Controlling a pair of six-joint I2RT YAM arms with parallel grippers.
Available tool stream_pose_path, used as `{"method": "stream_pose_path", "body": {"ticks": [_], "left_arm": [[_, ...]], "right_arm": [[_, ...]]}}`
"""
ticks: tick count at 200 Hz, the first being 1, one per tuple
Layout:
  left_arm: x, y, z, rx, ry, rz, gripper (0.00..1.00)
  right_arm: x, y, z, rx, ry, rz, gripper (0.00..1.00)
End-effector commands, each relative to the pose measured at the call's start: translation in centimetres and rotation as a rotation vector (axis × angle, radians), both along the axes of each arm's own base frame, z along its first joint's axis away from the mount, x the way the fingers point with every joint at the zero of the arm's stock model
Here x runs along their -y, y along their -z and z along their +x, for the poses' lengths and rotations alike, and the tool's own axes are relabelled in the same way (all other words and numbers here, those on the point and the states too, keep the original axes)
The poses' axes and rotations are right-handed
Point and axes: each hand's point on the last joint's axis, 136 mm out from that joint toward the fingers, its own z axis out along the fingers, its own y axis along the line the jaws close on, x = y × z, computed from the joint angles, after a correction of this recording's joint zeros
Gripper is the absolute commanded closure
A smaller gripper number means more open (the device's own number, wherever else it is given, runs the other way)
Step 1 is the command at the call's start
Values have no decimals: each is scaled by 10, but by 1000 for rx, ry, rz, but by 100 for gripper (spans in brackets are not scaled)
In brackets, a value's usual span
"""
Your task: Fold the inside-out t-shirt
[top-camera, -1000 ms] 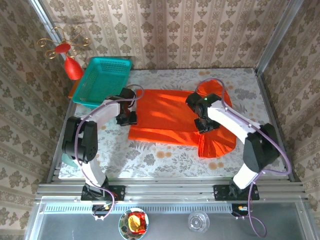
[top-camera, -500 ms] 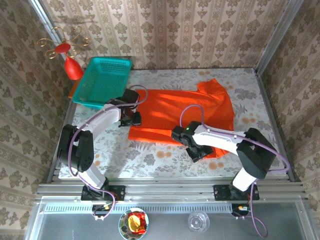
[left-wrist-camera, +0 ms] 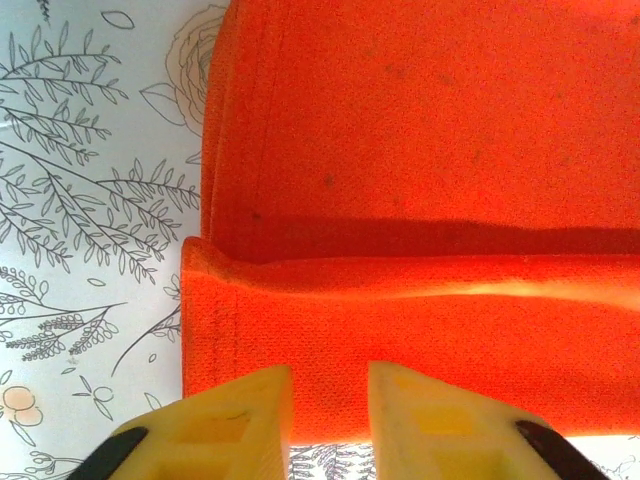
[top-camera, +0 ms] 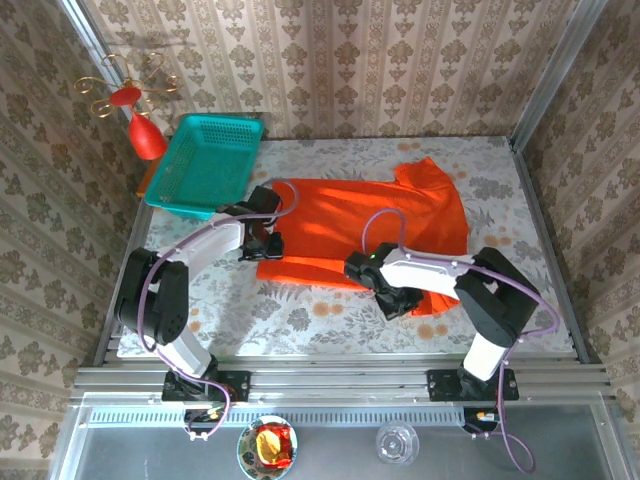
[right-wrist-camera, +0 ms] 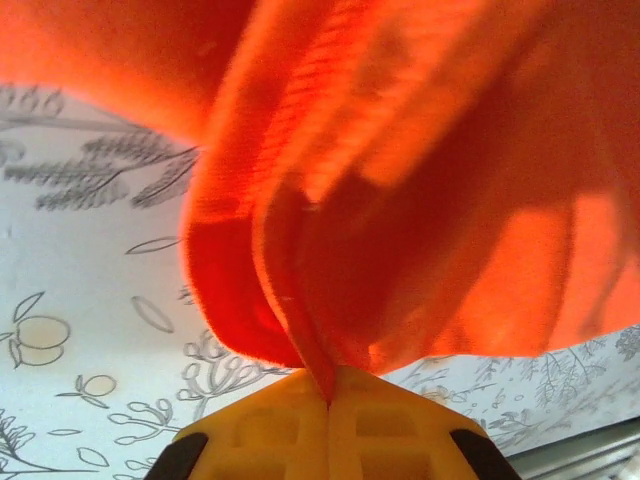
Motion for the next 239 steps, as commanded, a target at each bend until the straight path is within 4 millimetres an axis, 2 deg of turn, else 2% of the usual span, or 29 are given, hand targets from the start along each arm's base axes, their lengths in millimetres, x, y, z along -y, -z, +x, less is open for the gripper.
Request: {"method": "stream_pose_path", "body": {"ticks": [1, 44, 49, 108, 166, 239], "left_arm": [[-3, 20, -12, -80, 5, 12, 80], [-10, 47, -27, -169, -10, 18, 87], [-18, 50, -25, -177, -38, 18, 87], [-28, 62, -32, -206, -63, 34, 88], [-28, 60, -32, -207, -66, 22, 88], [-29, 63, -36, -207, -76, 19, 88]], "right_arm": [[18, -31, 17, 109, 67, 43, 100], [58, -49, 41, 164, 191, 92, 100], [62, -51, 45, 170, 202, 89, 100], [99, -64, 98, 241, 228, 42, 100], [112, -60, 145, 249, 110, -39, 100], [130, -36, 177, 278, 128, -73, 100]]}}
